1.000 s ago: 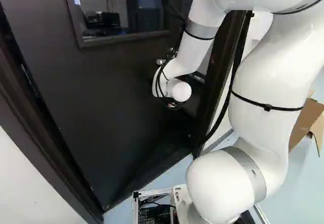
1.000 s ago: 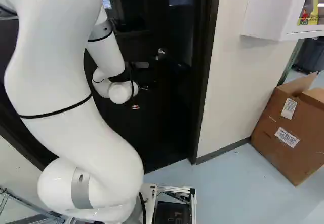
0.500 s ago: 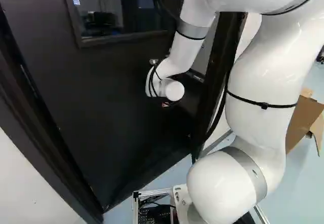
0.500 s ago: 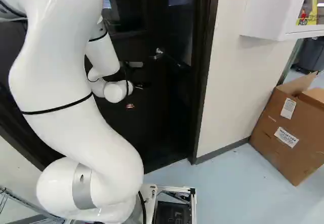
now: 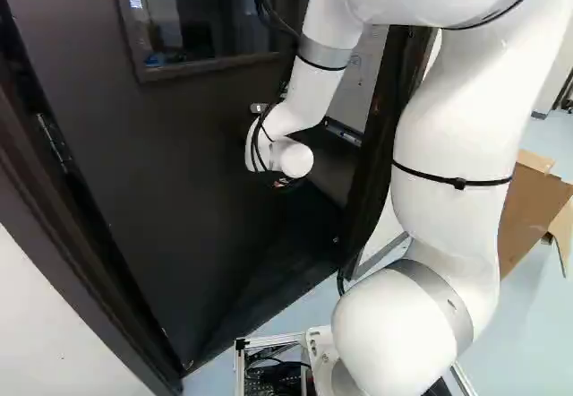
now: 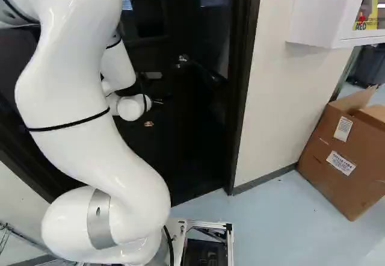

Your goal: Open the door and move inside

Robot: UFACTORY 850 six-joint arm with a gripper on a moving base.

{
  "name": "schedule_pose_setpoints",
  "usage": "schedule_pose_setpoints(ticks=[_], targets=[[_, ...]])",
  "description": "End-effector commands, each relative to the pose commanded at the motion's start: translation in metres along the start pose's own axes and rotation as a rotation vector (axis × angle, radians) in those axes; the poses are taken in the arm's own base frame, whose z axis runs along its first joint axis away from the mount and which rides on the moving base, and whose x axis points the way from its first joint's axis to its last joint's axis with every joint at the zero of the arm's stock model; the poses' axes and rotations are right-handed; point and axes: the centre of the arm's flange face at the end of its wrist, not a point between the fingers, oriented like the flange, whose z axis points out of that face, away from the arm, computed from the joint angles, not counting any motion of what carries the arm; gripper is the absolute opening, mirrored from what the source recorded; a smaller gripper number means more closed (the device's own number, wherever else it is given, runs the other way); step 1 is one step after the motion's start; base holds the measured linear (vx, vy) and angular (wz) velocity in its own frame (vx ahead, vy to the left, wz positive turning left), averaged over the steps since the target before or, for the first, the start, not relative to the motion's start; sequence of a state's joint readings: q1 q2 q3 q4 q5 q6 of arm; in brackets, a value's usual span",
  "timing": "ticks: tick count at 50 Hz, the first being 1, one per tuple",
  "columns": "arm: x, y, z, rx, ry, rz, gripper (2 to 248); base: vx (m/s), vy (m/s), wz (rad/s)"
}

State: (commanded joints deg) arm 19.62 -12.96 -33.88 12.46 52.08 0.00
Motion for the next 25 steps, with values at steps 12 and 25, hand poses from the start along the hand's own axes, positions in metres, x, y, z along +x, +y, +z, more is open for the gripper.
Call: schedule_pose_setpoints(ticks=[12, 25], targets=[[0.001, -0.017, 0.009, 0.031, 0.002, -0.009, 247, 0.000, 0.000, 0.000], [0.003, -0.036, 0.028, 0.059, 0.009, -0.015, 247, 0.000, 0.000, 0.000]])
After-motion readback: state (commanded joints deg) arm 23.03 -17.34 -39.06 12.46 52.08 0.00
